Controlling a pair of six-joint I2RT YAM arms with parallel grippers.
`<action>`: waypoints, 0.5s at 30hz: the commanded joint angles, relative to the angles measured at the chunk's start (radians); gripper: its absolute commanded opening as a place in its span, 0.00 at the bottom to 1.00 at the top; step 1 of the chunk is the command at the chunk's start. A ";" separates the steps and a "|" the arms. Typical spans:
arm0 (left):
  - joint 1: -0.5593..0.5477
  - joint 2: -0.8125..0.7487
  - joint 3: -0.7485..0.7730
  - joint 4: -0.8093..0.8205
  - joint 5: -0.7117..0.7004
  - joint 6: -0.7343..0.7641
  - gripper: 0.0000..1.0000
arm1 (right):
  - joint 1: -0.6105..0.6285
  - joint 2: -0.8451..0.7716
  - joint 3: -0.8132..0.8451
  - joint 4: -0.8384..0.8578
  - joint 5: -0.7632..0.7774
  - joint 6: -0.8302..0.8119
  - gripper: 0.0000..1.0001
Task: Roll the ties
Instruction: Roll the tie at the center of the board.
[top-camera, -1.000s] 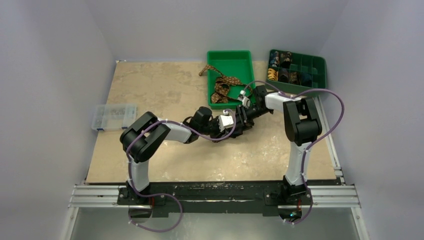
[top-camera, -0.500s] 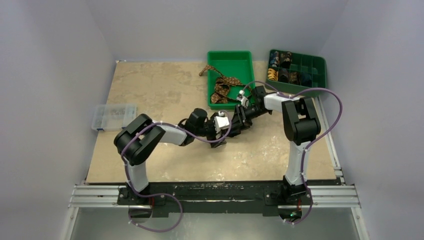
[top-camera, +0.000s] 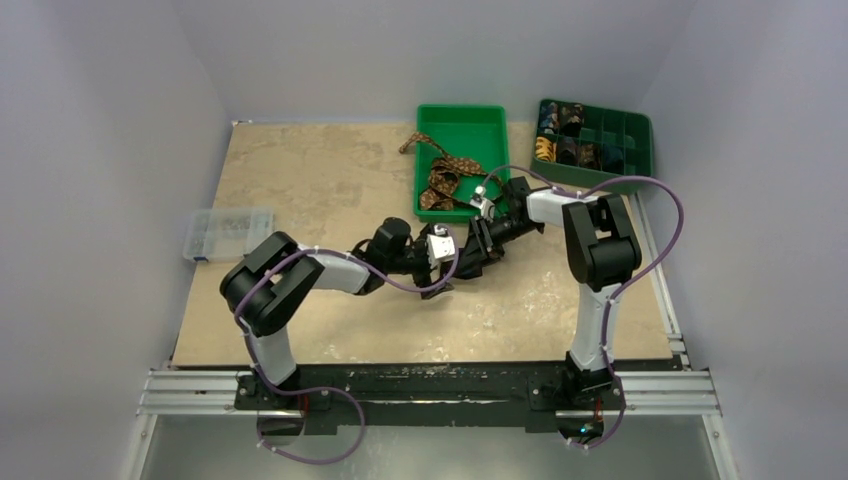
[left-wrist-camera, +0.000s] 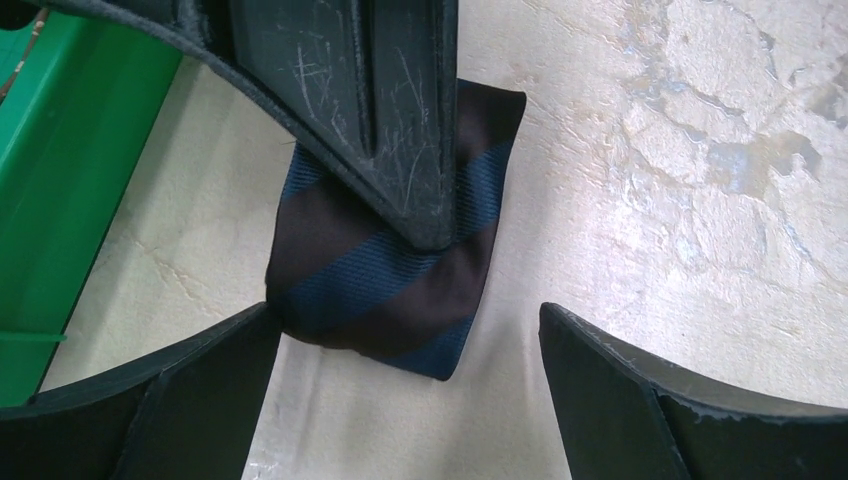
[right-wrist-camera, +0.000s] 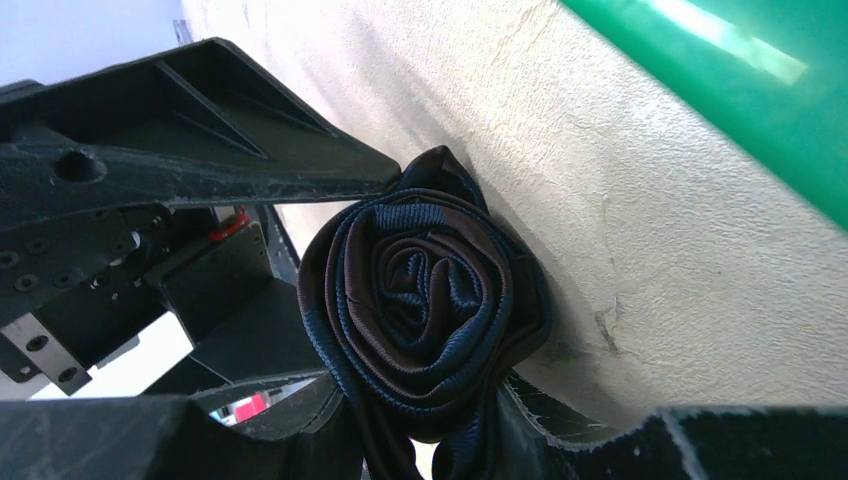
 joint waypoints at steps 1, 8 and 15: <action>-0.043 0.010 0.032 0.045 -0.055 0.023 1.00 | 0.012 0.019 -0.046 -0.052 0.137 -0.035 0.25; -0.043 -0.105 0.017 -0.123 -0.071 0.144 1.00 | 0.012 0.027 -0.032 -0.059 0.137 -0.037 0.24; -0.042 -0.077 0.258 -0.571 0.010 0.276 1.00 | 0.012 0.035 -0.021 -0.048 0.134 -0.025 0.25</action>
